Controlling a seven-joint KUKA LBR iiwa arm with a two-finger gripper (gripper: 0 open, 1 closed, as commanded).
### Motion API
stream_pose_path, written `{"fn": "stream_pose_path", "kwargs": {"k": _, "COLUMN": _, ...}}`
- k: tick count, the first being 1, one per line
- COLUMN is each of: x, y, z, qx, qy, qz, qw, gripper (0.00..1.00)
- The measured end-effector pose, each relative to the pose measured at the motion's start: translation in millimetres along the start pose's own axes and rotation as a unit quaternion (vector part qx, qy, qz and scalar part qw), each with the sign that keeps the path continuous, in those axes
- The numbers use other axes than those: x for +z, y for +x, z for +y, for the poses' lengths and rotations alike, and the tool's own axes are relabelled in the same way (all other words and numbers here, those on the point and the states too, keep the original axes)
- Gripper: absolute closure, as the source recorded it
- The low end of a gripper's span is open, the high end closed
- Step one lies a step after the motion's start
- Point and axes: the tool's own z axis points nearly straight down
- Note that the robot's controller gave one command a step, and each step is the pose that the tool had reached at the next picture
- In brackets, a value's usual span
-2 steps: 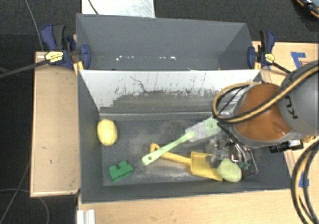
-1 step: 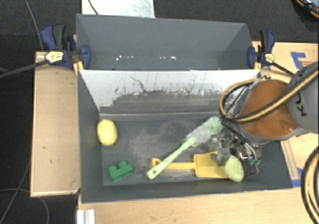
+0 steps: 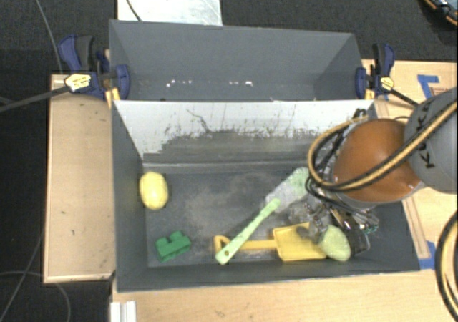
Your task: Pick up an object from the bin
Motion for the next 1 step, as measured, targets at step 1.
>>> {"fn": "stream_pose_path", "kwargs": {"k": 1, "x": 0.7, "y": -2.3, "z": 1.8, "qx": -0.058, "qy": 0.0, "qz": -0.0021, "qw": 0.9983, "gripper": 1.0}}
